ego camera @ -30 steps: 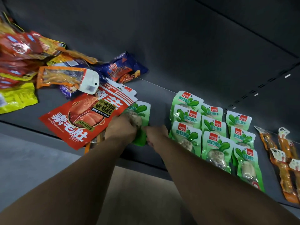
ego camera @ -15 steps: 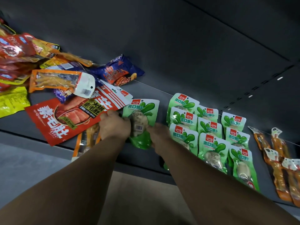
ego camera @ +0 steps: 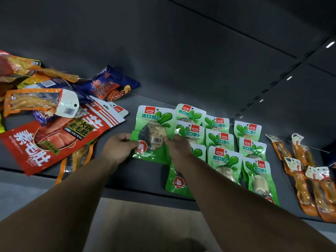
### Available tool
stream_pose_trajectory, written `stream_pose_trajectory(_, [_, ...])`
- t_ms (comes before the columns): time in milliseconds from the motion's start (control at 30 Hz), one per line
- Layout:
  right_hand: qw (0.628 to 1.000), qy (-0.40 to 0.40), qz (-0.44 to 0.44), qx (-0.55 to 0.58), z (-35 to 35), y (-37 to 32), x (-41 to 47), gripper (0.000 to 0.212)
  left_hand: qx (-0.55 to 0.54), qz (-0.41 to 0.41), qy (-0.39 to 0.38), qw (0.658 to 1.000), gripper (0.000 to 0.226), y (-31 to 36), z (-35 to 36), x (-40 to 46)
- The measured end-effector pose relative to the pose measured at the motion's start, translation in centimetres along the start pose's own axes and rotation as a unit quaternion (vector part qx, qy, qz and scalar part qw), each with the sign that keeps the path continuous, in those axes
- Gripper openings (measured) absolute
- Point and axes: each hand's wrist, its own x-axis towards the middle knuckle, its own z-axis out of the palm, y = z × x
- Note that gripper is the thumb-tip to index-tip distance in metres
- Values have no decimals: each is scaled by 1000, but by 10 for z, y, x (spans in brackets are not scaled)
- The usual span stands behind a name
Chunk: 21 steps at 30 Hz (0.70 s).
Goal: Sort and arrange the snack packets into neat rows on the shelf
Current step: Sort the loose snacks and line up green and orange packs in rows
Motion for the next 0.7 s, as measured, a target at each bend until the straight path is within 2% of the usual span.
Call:
stream_pose_trajectory(133, [1000,0,1,-17,1,0,1,17,93,38,32,994,14,-1,4,5])
stream_pose_trajectory(333, [995,-12,-56,-83,5,-1,13,55,135,64,90,985,16,-1,16,19])
stream_pose_trajectory(400, [989,-23,-83,-123,8,-1,16,61,154,69,103,980,15,0,19,24])
stream_pose_trajectory(533, [958,-60,-119,-254,14,-9,21,48,168,67,140,973,14,1,25,36])
stream_pose_trajectory(633, [912,-101,-117,-379,20,-14,25,48,160,62,154,973,26,5,29,43])
stream_pose_trajectory(700, [895,-106,-116,-417,21,-19,28,48,176,81,158,968,36,6,32,48])
